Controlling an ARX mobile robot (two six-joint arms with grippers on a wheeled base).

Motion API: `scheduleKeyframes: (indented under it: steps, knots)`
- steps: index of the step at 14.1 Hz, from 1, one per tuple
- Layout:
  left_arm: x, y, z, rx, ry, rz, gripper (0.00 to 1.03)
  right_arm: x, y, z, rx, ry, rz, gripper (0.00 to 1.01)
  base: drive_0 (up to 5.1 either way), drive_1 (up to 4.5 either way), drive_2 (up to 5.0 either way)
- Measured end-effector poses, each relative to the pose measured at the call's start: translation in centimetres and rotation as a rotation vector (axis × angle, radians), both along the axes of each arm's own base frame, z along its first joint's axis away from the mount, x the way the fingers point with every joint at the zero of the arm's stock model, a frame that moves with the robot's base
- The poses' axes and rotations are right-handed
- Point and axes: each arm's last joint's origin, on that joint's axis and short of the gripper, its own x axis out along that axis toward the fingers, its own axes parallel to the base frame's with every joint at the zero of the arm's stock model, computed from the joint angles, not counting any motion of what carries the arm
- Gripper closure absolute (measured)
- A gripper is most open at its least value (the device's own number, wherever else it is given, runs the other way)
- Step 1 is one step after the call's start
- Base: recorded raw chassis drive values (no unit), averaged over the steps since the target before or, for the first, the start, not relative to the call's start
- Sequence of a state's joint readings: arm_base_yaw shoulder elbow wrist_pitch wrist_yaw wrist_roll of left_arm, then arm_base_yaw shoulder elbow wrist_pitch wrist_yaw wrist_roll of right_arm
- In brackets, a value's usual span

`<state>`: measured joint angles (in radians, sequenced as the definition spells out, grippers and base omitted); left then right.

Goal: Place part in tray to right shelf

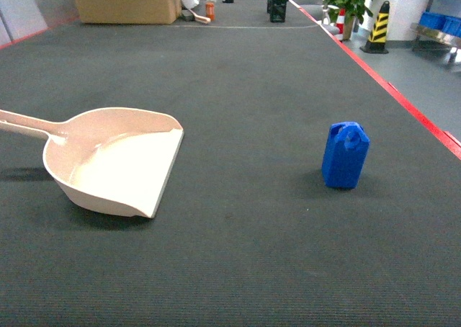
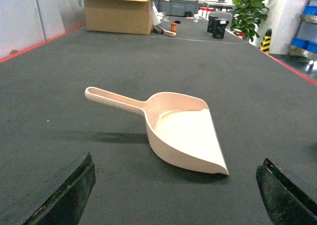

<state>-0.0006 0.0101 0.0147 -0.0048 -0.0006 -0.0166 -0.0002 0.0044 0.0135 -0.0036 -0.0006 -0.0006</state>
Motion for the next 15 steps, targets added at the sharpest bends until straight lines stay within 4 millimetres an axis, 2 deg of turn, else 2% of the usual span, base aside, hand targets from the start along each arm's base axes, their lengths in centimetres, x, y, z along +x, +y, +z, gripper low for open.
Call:
scheduleKeyframes:
  steps: [15]
  knots:
    - [0.0,0.0,0.0,0.0,0.0,0.0,0.05,0.0,0.0,-0.01,0.0,0.0,0.0,0.03,0.0,0.0,0.0]
